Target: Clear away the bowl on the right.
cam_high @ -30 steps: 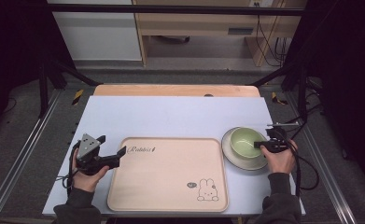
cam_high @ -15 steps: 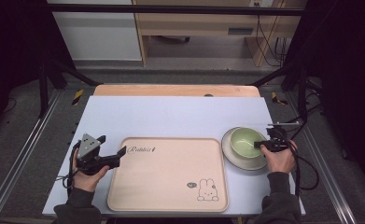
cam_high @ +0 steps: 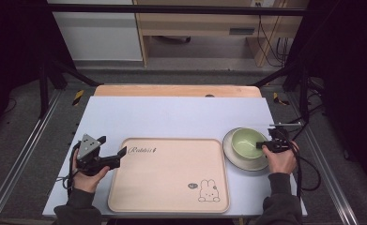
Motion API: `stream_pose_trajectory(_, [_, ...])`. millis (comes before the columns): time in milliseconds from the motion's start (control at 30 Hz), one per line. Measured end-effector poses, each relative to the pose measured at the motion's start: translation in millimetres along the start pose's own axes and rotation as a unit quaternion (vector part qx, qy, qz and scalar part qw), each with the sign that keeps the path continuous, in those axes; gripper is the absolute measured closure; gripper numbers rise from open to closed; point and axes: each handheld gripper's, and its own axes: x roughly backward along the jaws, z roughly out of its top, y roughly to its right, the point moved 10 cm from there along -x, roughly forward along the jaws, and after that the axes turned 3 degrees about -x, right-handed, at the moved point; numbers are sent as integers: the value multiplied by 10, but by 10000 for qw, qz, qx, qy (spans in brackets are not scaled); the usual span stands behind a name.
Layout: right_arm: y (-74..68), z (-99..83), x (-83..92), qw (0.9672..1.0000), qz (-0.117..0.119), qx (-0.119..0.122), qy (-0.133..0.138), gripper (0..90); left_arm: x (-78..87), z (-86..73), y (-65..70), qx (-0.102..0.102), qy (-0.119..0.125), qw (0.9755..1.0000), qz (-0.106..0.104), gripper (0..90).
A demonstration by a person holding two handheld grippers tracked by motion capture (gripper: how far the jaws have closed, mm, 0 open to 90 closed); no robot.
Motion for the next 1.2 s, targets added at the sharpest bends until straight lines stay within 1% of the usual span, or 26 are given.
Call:
stream_pose_trajectory(33, [1, -1, 4, 10000, -20, 10, -5, 841, 1, 1, -1, 1, 4, 10000, 1, 127])
stream_pose_trajectory(67, [13, 6, 0, 9999, -47, 126, 54, 842, 2, 2, -2, 5, 7, 10000, -4, 127])
stream_pose_trajectory(100, [5, 9, 7, 9999, -53, 116, 66, 842, 2, 2, -2, 5, 7, 10000, -4, 127])
stream_pose_trajectory(133, [7, 11, 11, 9998, -77, 177, 82, 842, 4, 4, -3, 11, 16, 10000, 0, 127])
stream_pose_trajectory(267, [-23, 19, 50, 9999, -58, 108, 106, 842, 4, 4, -4, 16, 15, 10000, -6, 126])
stream_pose_trajectory(300, [-14, 21, 53, 9998, -83, 158, 125, 841, 4, 4, -3, 18, 17, 10000, -7, 126])
stream_pose_trajectory(367, [-22, 22, 72, 9998, -65, 139, 129, 840, 4, 5, -2, 17, 16, 10000, -8, 125])
stream_pose_trajectory(400, [-10, 27, 78, 9996, -105, 203, 163, 840, 4, 6, 2, 18, 20, 10000, -7, 124])
stream_pose_trajectory(533, [-35, 40, 112, 9996, -100, 176, 214, 838, 5, 7, -1, 16, 20, 10000, -4, 123])
stream_pose_trajectory(700, [-38, 43, 133, 9993, -128, 234, 243, 837, 8, 9, -1, 16, 28, 10000, -2, 121])
stream_pose_trajectory(733, [-58, 42, 142, 9996, -75, 156, 231, 837, 8, 9, -2, 16, 29, 10000, 0, 121])
stream_pose_trajectory(800, [-36, 41, 141, 9993, -116, 267, 247, 836, 10, 11, -5, 20, 33, 10000, 2, 121])
stream_pose_trajectory(867, [-56, 42, 157, 9995, -57, 202, 241, 836, 10, 11, -9, 17, 33, 10000, 6, 121])
stream_pose_trajectory(900, [-54, 49, 165, 9994, -52, 231, 272, 837, 10, 11, -9, 19, 32, 10000, 6, 121])
stream_pose_trajectory(967, [-73, 53, 188, 9994, 6, 178, 291, 836, 13, 12, -10, 22, 39, 10000, 6, 121])
stream_pose_trajectory(1033, [-83, 63, 214, 9992, 42, 224, 337, 836, 16, 15, -10, 20, 45, 10000, 8, 121])
stream_pose_trajectory(1100, [-111, 73, 245, 9991, 100, 192, 372, 836, 17, 16, -10, 19, 48, 10000, 6, 121])
stream_pose_trajectory(1133, [-108, 80, 253, 9988, 86, 244, 413, 836, 18, 18, -9, 18, 50, 10000, 4, 121])
stream_pose_trajectory(1200, [-136, 82, 285, 9989, 145, 183, 414, 836, 17, 18, -10, 20, 50, 10000, 4, 120])
